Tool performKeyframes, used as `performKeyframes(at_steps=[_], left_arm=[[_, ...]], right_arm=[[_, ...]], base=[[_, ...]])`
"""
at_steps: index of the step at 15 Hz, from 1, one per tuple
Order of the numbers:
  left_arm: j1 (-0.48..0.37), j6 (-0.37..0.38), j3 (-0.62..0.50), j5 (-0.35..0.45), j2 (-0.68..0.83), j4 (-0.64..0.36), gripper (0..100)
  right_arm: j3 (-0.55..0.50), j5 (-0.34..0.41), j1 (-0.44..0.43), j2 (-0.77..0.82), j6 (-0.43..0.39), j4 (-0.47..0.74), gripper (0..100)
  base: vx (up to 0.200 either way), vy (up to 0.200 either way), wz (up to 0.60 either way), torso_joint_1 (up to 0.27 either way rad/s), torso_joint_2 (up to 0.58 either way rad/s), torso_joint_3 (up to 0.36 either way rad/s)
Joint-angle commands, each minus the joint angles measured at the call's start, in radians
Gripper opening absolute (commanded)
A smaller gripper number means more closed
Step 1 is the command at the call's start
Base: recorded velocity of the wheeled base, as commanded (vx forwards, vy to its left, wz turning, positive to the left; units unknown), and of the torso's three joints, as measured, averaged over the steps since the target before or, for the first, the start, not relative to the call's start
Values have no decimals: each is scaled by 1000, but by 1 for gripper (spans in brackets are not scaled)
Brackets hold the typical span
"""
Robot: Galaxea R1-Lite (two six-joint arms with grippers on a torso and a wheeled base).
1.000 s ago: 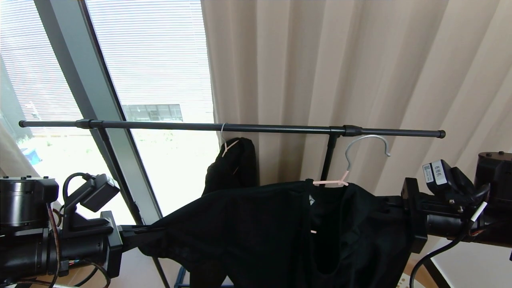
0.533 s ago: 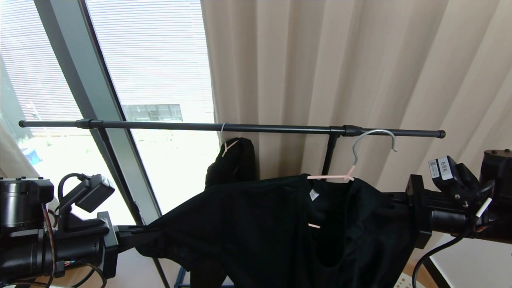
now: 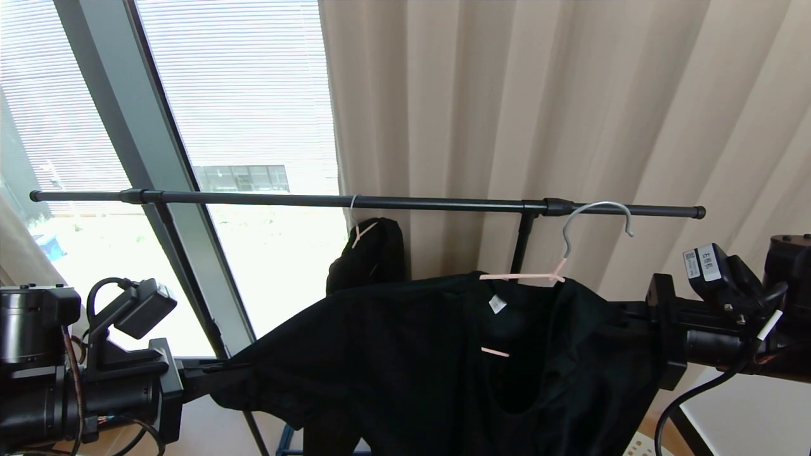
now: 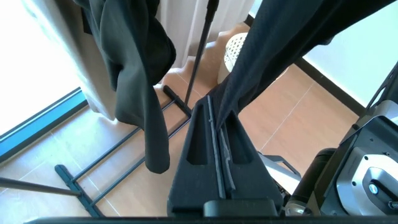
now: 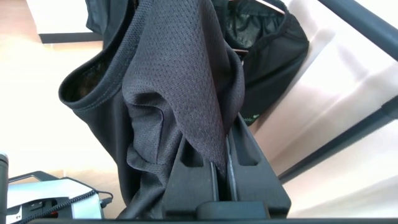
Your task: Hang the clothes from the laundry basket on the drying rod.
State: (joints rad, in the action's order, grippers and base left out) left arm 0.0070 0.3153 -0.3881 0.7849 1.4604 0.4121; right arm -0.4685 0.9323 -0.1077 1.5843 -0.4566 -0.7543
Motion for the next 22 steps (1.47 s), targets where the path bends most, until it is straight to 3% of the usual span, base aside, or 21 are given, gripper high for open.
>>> performKeyframes(at_steps=[1,5,6,8,9,11,13,15,17,19,22], left_arm=[[10,1,3,16,1,1,0],[16,8,6,36,-3,1,0],[16,11,5,59,-8,1,100],[24,10,3,108,-23,1,100],[39,5,-8,201,-55,1,100],[24,-4,-63,212,-60,-4,100],[-75,-42,-150,183,-55,-15,100],[-211,-113,-267,51,-45,-49,100],[-282,-113,-360,13,-17,-113,100],[-375,-102,-517,11,24,-269,100],[-444,-47,-620,-19,103,-377,100]], right_arm=[[-1,3,2,2,-1,0,0],[-1,2,2,3,-1,0,0],[-1,0,2,3,-2,1,0],[1,0,2,6,-2,1,0],[1,-1,2,19,-2,1,0],[5,-3,-15,28,-4,1,0],[10,-10,-50,46,-5,4,0],[14,-20,-86,69,-7,4,0],[19,-40,-110,76,-7,6,0],[19,-61,-129,89,-7,6,0],[18,-63,-147,89,-8,6,0]], base=[[0,0,0,0,0,0],[0,0,0,0,0,0],[0,0,0,0,0,0],[0,0,0,0,0,0],[0,0,0,0,0,0],[0,0,0,0,0,0],[0,0,0,0,0,0],[0,0,0,0,0,0],[0,0,0,0,0,0],[0,0,0,0,0,0],[0,0,0,0,0,0]])
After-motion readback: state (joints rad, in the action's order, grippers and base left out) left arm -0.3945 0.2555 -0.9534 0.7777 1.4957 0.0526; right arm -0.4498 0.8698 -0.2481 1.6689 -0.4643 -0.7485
